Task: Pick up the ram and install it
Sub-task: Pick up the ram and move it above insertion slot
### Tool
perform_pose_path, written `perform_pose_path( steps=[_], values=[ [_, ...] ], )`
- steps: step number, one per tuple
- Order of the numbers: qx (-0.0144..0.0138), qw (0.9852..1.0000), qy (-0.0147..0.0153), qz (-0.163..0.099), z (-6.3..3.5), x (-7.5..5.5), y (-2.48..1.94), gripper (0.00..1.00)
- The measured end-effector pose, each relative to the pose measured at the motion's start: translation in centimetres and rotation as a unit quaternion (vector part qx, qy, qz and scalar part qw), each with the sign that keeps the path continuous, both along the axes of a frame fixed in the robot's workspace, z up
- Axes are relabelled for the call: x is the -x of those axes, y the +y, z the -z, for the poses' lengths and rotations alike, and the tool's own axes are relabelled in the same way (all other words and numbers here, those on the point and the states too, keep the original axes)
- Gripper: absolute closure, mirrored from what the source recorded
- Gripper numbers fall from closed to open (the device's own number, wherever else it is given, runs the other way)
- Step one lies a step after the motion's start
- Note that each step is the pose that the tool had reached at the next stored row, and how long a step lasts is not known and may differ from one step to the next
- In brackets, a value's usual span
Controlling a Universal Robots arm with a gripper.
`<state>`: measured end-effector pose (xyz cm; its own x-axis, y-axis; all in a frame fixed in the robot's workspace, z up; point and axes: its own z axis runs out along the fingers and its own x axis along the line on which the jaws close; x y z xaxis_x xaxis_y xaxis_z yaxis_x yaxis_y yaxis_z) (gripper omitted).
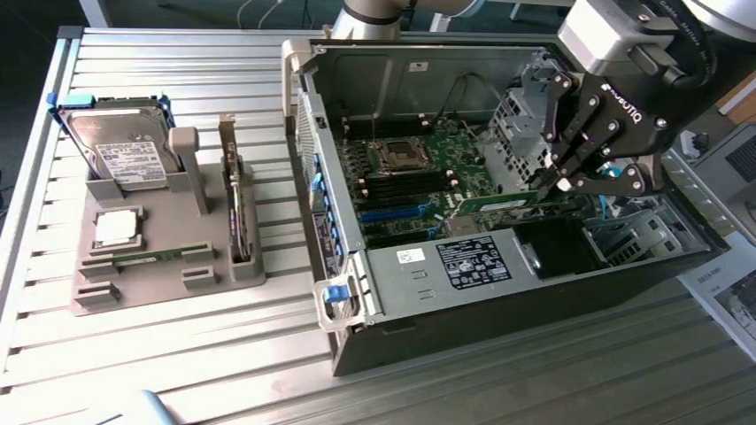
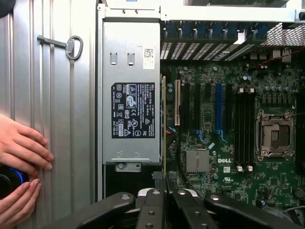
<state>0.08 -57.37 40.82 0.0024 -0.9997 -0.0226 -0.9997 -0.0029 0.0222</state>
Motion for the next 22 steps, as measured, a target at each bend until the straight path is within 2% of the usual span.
perform_pose_path(
  steps=[6, 16, 19, 22],
  values=[
    [0.0000, 1.0000, -0.0065, 0.000, 0.00, 0.0, 0.00, 0.88],
    [0.0002, 1.0000, -0.0070, 0.000, -0.02, 0.0, 0.04, 0.88],
    [0.0000, 1.0000, -0.0070, 0.000, 0.02, 0.0, 0.47, 0.88],
    [0.0001, 1.0000, -0.0070, 0.000, 0.05, 0.0, 1.27, 0.88]
  ],
)
